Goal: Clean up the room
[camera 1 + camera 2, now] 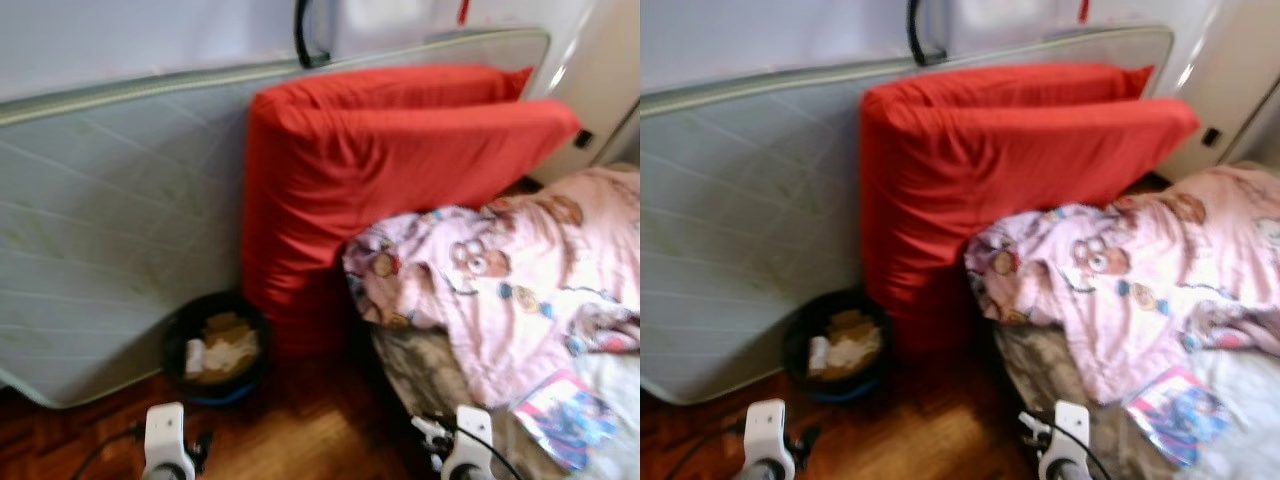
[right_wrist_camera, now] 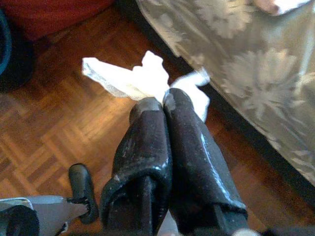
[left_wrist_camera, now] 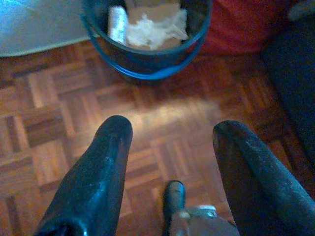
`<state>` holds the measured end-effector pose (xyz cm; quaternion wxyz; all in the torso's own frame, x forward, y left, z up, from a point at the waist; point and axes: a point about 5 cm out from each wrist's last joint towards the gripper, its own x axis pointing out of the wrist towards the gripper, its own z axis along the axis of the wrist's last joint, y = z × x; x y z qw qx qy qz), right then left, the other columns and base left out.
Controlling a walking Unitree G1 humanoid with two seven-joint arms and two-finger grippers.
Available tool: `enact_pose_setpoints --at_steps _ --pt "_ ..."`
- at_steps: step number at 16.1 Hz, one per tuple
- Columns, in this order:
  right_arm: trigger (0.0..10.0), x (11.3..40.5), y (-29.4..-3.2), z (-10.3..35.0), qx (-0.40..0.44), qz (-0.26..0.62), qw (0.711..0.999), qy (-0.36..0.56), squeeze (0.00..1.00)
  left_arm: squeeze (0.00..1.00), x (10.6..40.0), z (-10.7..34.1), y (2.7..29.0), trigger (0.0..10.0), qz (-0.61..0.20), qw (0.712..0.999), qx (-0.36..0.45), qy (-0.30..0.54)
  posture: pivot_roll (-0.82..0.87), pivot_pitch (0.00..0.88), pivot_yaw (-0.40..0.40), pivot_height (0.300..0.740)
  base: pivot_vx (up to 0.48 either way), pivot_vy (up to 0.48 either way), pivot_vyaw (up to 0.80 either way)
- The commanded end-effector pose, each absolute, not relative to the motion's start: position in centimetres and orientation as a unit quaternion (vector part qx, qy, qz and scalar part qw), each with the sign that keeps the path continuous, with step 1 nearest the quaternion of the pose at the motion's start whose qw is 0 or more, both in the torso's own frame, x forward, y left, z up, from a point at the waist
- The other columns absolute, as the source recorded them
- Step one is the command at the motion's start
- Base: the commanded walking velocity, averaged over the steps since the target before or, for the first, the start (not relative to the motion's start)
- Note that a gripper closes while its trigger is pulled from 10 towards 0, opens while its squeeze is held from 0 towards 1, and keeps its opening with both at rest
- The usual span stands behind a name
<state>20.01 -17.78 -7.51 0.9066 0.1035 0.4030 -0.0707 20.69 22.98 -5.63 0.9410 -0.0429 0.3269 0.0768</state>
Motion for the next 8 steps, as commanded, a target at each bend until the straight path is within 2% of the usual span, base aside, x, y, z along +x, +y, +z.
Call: enact_pose_setpoints --at_steps 1,8 --pt "10.0 19.61 -18.6 -7.63 0.098 -0.081 0.905 0.407 0.0 0.0 20.13 -6.12 22.54 10.0 0.075 0.936 -0.049 0.339 0.07 0.039 -0.032 0.736 0.0 0.296 0.0" --pt "10.0 19.58 -18.56 -7.66 0.103 -0.083 0.904 0.408 0.0 0.0 20.2 -6.04 22.74 10.0 0.073 0.937 -0.046 0.34 0.07 0.019 -0.024 0.736 0.0 0.297 0.0"
